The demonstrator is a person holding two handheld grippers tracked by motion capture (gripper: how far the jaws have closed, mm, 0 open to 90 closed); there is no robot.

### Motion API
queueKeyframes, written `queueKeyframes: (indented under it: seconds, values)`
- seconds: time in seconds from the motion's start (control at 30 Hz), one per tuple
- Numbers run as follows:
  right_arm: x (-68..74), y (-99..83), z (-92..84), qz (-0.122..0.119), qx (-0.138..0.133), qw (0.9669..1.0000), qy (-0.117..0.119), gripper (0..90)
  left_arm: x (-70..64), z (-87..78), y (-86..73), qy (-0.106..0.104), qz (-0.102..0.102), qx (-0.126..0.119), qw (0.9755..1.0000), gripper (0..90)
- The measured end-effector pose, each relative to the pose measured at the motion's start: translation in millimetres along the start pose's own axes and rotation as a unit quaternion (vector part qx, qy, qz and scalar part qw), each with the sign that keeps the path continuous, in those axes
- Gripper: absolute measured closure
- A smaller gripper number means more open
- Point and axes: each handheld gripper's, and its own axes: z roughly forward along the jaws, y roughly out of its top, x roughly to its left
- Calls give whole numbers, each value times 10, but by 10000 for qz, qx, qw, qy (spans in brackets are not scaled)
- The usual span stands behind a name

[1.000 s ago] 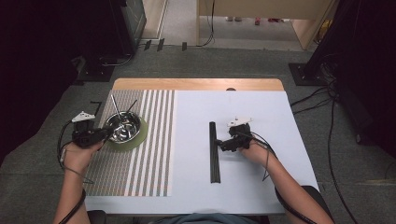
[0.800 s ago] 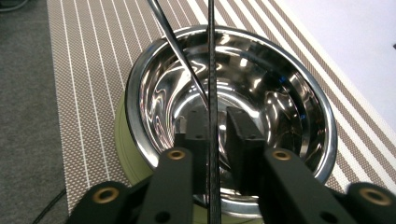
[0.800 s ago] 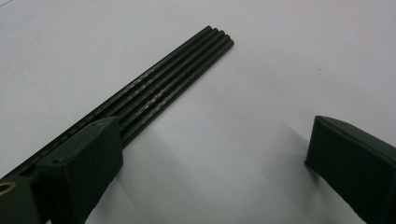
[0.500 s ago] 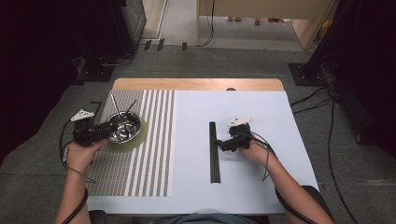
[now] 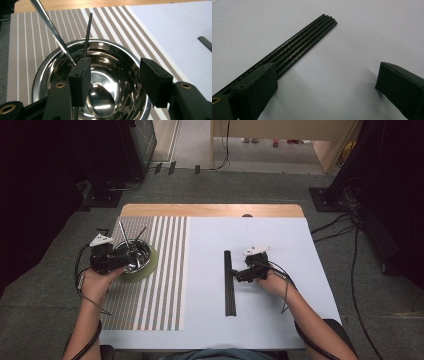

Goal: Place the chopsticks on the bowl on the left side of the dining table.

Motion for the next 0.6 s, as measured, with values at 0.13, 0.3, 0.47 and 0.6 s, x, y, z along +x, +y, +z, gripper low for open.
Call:
queueKeyframes:
  seconds: [0.13, 0.3, 0.47, 0.6]
  values:
    - [-1, 0, -1, 5, -1, 10000, 1, 32, -79, 20, 31, -25, 70, 7, 10000, 414]
    - [-1, 0, 0, 6, -5, 10000, -1, 32, -156, 47, 53, -89, 44, 42, 9999, 412]
    - [1, 0, 0, -1, -4, 10000, -8, 33, -275, 69, 73, -129, 159, 62, 9998, 410]
    - [1, 0, 0, 3, -5, 10000, -5, 33, -346, 72, 84, -173, 192, -4, 9997, 409]
